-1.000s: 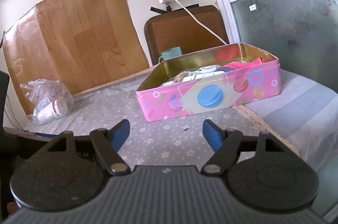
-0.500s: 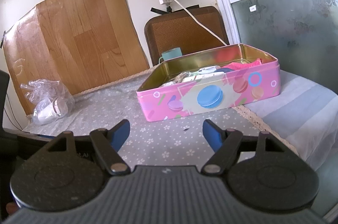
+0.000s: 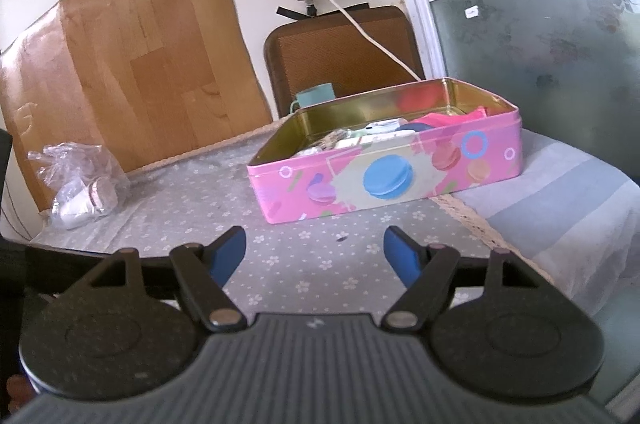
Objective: Organize soft objects
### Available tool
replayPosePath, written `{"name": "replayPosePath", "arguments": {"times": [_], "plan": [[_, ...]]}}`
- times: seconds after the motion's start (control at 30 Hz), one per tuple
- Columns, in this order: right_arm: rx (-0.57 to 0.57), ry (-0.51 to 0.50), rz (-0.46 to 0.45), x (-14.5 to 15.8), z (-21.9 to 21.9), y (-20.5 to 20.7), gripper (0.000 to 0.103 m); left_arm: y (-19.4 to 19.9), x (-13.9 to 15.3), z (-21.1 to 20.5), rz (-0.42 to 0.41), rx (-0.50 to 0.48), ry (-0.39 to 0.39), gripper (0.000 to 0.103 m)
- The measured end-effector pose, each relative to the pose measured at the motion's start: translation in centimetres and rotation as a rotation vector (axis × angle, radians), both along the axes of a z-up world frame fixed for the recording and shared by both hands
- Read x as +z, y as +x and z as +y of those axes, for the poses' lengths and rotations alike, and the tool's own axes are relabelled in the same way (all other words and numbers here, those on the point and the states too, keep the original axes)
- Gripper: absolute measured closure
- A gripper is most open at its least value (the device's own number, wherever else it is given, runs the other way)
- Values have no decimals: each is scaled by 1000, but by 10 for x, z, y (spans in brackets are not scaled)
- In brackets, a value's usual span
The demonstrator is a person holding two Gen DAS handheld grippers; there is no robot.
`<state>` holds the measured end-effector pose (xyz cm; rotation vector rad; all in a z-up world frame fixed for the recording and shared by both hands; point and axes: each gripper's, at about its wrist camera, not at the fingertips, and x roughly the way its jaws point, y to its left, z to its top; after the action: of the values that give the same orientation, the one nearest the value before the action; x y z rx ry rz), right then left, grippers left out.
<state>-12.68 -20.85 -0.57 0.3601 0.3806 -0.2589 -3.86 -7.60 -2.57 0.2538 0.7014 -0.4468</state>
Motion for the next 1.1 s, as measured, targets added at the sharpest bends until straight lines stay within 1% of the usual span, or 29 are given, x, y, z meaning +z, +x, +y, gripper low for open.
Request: {"name": "replayPosePath", "arguments": {"times": [0.17,0.43,1.1], "plan": [[6,-2,-4,2,2,-2,25,-4,-1,2,5,-8,-1,0],[31,-23,-13,5,9,-2,25,-8,7,9,-15,3,-19,0],[27,-21,-13,4,7,-1,25,-11,7,1,-22,-19,-11,0]]}}
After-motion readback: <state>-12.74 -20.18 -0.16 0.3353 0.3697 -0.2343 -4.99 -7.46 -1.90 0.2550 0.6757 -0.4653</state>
